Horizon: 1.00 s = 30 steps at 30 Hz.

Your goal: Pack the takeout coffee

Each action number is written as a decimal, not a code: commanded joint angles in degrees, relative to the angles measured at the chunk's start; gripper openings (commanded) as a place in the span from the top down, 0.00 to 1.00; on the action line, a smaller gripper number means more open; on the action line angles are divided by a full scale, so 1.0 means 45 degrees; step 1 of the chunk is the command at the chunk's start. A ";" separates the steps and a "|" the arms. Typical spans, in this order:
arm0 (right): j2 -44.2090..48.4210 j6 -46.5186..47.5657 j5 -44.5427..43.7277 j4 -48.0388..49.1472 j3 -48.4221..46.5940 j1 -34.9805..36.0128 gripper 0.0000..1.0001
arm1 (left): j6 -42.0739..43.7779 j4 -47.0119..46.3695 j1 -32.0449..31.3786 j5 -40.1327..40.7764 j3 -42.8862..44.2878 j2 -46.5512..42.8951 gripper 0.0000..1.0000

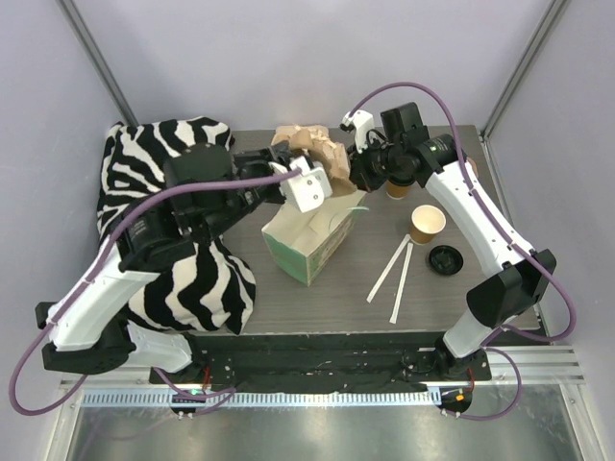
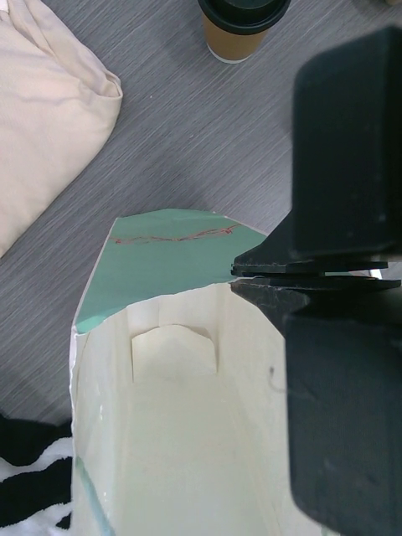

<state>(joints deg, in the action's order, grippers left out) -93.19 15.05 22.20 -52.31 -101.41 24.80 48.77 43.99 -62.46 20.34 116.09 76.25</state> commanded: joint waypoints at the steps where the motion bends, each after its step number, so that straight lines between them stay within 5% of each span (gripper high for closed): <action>1: 0.0611 -0.0024 0.0224 0.0278 -0.0454 0.0075 0.99 | 0.1054 0.0127 0.0071 0.0441 -0.1556 -0.0537 1.00; 18: 0.0336 0.0893 0.0830 -0.1127 -0.1763 0.1927 0.99 | 0.3790 0.3854 -0.0280 -0.1687 -0.2165 -0.0149 1.00; 30: 0.0182 0.1109 0.0577 -0.2125 -0.1568 0.2615 0.99 | 0.3887 0.3839 -0.1295 0.0106 -0.2401 0.0166 1.00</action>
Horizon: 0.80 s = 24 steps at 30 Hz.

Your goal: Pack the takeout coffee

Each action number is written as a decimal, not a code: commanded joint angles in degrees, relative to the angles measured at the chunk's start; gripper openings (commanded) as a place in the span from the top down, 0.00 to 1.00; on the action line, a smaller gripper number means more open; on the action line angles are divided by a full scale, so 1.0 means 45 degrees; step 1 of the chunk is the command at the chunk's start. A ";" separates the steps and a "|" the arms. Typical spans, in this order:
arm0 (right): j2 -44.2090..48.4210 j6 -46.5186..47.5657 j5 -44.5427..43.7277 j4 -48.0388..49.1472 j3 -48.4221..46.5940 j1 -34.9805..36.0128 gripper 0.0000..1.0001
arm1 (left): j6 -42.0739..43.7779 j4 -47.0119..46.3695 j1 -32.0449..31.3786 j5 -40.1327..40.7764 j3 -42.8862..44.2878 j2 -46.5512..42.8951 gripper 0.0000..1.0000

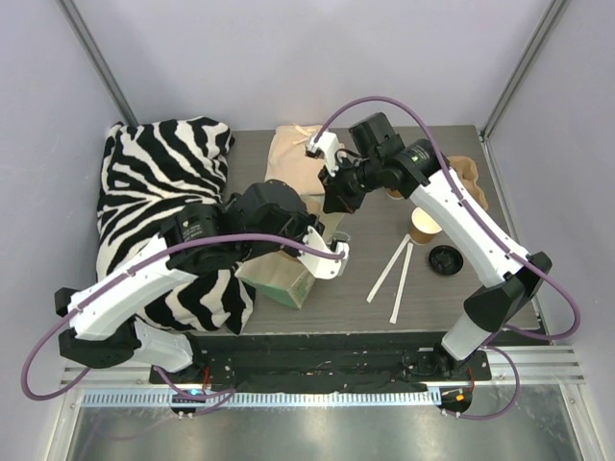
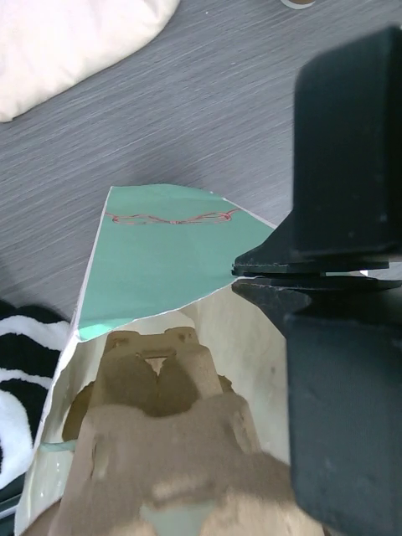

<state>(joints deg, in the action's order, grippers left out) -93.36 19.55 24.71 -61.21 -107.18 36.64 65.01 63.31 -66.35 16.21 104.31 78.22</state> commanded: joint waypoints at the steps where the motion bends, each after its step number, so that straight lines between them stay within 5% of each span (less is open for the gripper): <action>1: 0.0162 0.0128 -0.0099 -0.0148 -0.0246 -0.0037 0.99 | 0.0356 -0.0436 -0.0780 0.1201 0.0276 -0.0291 1.00; 8: -0.0327 -0.0203 -0.0764 0.0106 -0.0148 -0.0018 0.99 | 0.0806 -0.0358 -0.2872 0.2862 0.0569 -0.0604 1.00; 24: -0.0153 -0.0537 -0.1099 0.0536 -0.0245 -0.0174 0.99 | 0.1823 -0.1199 -0.4358 0.4270 0.0338 -0.0759 1.00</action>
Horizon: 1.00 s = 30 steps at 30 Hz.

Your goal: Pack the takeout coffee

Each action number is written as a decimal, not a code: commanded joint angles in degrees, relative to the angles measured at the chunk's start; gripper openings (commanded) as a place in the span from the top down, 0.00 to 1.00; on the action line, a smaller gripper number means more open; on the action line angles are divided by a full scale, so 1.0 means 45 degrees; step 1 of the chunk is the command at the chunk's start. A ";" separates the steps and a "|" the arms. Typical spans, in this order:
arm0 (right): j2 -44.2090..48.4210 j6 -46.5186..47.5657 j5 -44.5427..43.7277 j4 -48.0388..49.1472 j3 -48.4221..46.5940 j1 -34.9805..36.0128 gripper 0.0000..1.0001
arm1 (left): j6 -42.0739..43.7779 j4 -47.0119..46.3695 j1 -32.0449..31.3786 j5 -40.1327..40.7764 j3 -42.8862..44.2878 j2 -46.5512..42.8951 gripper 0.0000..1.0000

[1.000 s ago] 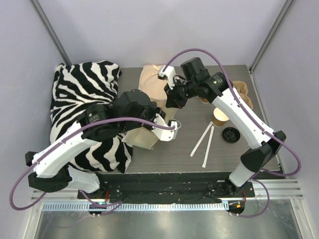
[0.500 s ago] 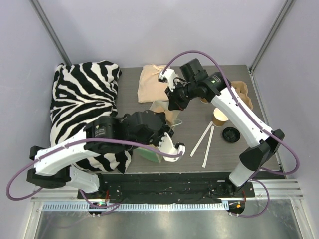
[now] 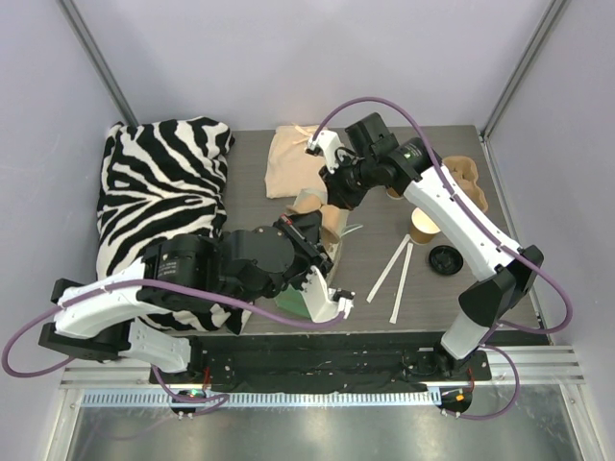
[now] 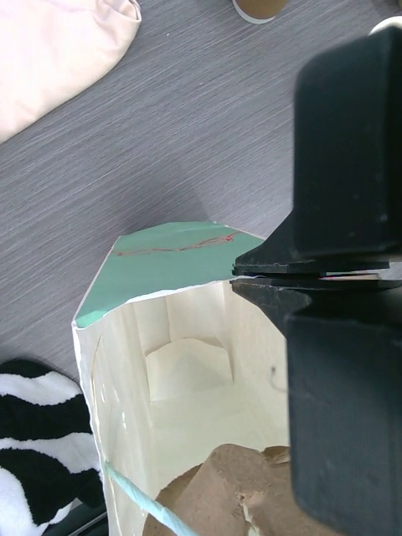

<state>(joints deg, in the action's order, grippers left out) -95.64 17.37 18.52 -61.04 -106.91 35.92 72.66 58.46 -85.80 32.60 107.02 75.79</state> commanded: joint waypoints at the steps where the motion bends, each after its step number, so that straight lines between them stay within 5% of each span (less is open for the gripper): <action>1: 0.0412 -0.0031 0.0413 0.0497 -0.0323 -0.0014 0.99 | -0.0013 -0.0119 -0.0016 0.0569 -0.0441 -0.0279 1.00; 11: 0.1135 0.0457 0.1626 0.0185 -0.0266 0.0416 0.99 | -0.2142 0.0643 0.1896 -0.1110 -0.1576 -0.0006 1.00; 30: 0.1253 0.1004 0.2504 0.0282 0.0204 0.0630 0.99 | -0.4565 0.1131 0.3422 -0.4118 -0.3097 0.0189 0.99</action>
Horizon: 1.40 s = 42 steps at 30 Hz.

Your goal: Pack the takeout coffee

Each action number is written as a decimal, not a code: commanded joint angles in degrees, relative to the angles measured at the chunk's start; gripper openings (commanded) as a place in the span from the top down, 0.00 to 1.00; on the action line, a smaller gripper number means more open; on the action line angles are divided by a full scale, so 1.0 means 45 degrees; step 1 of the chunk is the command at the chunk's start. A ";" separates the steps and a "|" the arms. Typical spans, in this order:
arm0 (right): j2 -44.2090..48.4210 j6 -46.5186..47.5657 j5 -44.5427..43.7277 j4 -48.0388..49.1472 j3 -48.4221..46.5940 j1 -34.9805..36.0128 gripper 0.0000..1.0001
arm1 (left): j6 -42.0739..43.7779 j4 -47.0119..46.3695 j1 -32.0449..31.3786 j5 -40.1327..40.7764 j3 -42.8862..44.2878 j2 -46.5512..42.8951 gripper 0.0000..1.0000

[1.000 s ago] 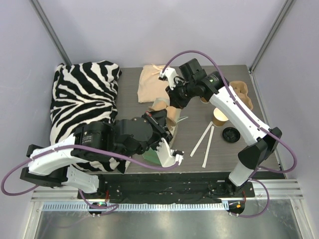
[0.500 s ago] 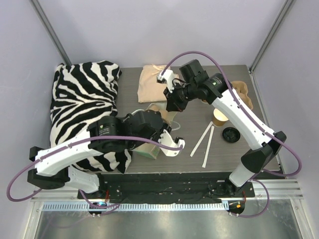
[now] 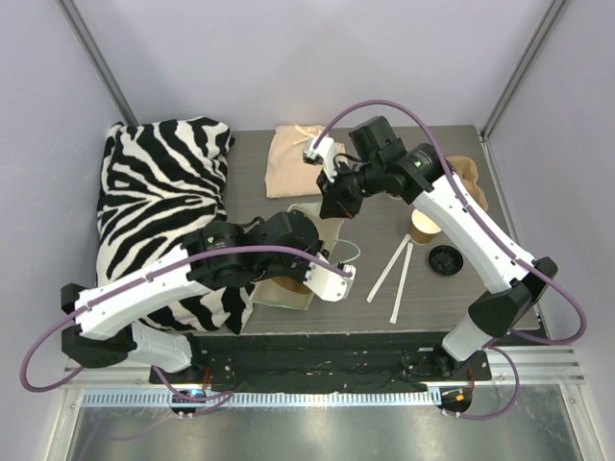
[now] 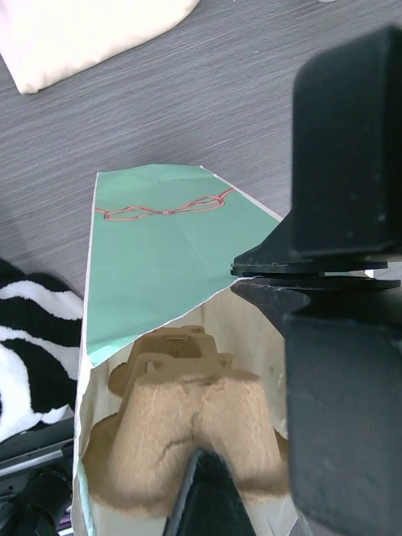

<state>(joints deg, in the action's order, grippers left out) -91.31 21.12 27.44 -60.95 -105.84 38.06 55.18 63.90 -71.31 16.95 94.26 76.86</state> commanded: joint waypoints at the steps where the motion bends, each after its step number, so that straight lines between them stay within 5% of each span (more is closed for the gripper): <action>1: 0.0291 0.0169 0.0562 0.0263 -0.0015 0.0155 0.99 | -0.0796 -0.0098 0.0240 -0.0738 -0.0340 -0.0029 0.98; 28: 0.0037 -0.0007 0.1578 0.0301 0.0454 0.0369 0.99 | -0.0739 -0.0138 0.2565 -0.4352 -0.1884 0.0849 0.93; 42: -0.0256 -0.0573 0.1246 0.0263 0.0493 0.0369 0.99 | -0.0738 -0.0254 0.3502 -0.4490 -0.1943 0.2021 0.94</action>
<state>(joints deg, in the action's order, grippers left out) -92.40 20.34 33.06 -60.90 -103.42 39.38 51.59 63.44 -56.55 -2.37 84.93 85.21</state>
